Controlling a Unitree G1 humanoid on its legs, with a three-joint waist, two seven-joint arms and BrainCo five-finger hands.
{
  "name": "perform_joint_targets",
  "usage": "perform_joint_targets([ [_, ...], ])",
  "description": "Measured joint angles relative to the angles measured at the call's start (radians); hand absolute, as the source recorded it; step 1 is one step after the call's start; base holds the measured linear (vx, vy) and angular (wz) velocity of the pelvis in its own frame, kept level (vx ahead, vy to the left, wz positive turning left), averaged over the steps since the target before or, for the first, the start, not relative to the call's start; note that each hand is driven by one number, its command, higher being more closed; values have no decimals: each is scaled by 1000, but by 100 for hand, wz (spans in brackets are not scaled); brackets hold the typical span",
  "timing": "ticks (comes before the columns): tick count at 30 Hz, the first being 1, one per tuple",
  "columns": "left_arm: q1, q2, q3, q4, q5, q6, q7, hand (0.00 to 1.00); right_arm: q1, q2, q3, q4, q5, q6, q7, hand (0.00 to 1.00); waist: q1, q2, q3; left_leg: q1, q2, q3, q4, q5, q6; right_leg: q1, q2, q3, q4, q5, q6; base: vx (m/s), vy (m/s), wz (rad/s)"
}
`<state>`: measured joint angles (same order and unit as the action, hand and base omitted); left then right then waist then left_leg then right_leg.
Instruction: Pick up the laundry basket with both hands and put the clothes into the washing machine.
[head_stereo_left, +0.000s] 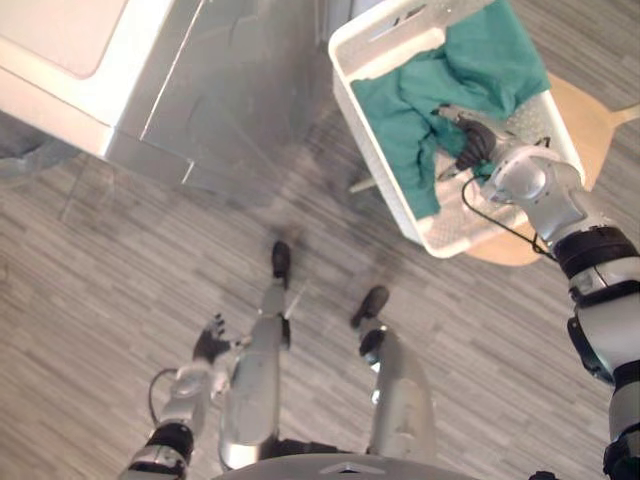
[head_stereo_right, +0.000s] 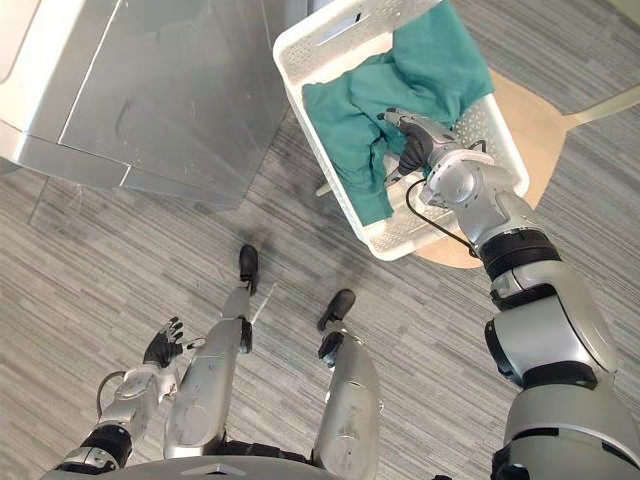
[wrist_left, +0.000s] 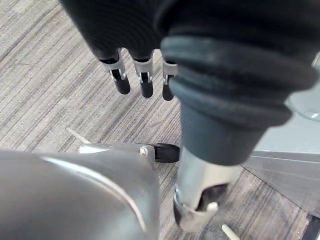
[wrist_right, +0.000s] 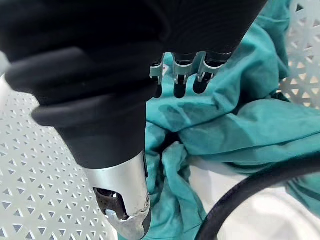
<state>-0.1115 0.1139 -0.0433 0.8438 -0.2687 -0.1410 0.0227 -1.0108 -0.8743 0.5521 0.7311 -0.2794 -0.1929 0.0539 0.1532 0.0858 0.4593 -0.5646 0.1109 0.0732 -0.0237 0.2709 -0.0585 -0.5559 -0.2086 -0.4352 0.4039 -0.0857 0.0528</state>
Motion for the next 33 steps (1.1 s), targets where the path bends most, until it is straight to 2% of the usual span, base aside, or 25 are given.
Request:
perform_joint_targets([
  [5,-1,-14,1,-129,-4,-2,3,0,-35,-10,-3,-5,7,1,-17,0,-1,0,1,-109,2,-19,33,0,-9,-98,-21,-33,62,-24,-14,-36,-52,18],
  [9,1,-34,9,-275,-15,-5,32,0,-44,-42,-54,-37,7,3,-55,0,6,-1,2,-225,3,-16,108,-12,0,-179,-53,-69,130,-47,-20,-7,-29,20],
  [12,15,-60,49,-389,-24,-20,38,0,-50,-47,-134,-100,7,17,-96,0,14,-5,7,-368,19,-13,300,-90,15,-255,-70,-74,200,-69,-28,-18,-1,-4],
  [14,58,-69,77,-456,-24,-23,37,0,-53,-44,-166,-130,4,21,-123,0,23,-11,11,-480,53,-13,477,-176,24,-314,-73,-73,262,-91,-36,-37,-2,-37],
  [17,91,-91,117,-482,-28,-21,38,0,-52,-39,-225,-134,4,26,-164,0,28,-15,15,-580,79,-18,614,-243,39,-375,-81,-72,337,-119,-33,-37,10,-24],
  [22,92,-94,132,-521,-47,-29,37,0,-52,-27,-263,-110,-4,48,-174,0,31,-27,23,-636,82,-17,678,-262,46,-409,-101,-73,388,-134,-25,-13,31,4],
  [23,92,-94,133,-521,-56,-29,37,0,-55,-25,-262,-89,-4,48,-174,100,32,-27,23,-638,82,-17,686,-265,49,-407,-102,-73,390,-134,-25,4,34,2],
  [27,98,-83,162,-518,-87,-27,36,0,-105,5,-238,-14,-43,64,-163,100,24,-47,23,-638,95,8,689,-276,52,-404,-107,-73,388,-132,-27,2,9,0],
  [29,105,-83,165,-518,-102,-26,36,0,-123,7,-227,10,-46,71,-148,100,23,-48,23,-636,101,13,689,-275,53,-397,-106,-78,386,-131,-28,12,-20,4],
  [31,117,-80,172,-518,-123,-23,37,0,-134,44,-211,50,-83,94,-144,100,20,-70,17,-615,110,30,685,-270,54,-381,-105,-77,379,-131,-28,11,-19,0],
  [33,130,-79,171,-518,-123,-19,36,0,-143,75,-203,77,-82,109,-143,100,16,-77,15,-591,111,32,684,-269,60,-352,-103,-80,370,-130,-28,22,-36,1],
])
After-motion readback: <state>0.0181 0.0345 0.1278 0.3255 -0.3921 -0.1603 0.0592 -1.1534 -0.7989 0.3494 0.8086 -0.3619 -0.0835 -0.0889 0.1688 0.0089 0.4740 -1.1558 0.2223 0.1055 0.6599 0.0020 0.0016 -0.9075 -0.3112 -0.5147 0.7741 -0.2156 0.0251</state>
